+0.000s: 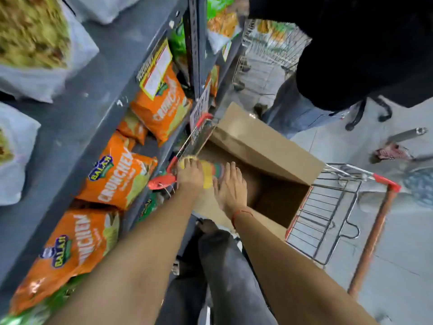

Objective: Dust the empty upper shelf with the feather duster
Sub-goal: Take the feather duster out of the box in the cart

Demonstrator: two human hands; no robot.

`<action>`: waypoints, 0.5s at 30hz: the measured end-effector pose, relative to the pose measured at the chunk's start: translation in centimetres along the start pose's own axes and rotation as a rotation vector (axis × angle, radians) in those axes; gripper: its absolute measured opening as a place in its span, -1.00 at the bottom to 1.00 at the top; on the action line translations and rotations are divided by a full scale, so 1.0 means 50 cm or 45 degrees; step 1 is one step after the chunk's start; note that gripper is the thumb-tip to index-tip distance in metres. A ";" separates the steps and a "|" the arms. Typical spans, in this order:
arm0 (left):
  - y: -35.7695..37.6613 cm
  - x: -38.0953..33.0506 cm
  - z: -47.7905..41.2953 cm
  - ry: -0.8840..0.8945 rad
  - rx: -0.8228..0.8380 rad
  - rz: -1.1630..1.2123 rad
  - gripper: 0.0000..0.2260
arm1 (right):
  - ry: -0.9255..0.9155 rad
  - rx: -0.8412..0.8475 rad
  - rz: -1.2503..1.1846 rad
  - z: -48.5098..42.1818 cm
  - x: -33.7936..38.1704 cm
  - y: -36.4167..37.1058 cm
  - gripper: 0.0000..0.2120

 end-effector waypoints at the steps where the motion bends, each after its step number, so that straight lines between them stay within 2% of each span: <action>1: 0.014 -0.003 -0.009 -0.003 0.076 -0.035 -0.61 | 0.015 0.019 -0.007 0.000 -0.003 0.009 -0.43; 3: 0.040 -0.010 -0.022 0.004 0.166 -0.113 -0.66 | 0.025 0.030 -0.010 0.001 -0.014 0.026 -0.43; 6: 0.060 -0.025 -0.020 0.118 0.190 -0.169 -0.67 | 0.019 0.085 0.029 0.018 -0.027 0.052 -0.44; 15: 0.022 0.024 0.057 0.248 0.040 -0.215 -0.70 | 0.076 0.087 0.004 0.068 -0.015 0.034 -0.44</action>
Point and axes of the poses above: each hand's wrist, its own z-axis away from the middle knuckle, its own y-axis out of the palm, x = y × z, the point moved 3 cm from there along -z, towards the middle knuckle, and after that the axes turned 13 degrees about -z, right-handed, at the moved point
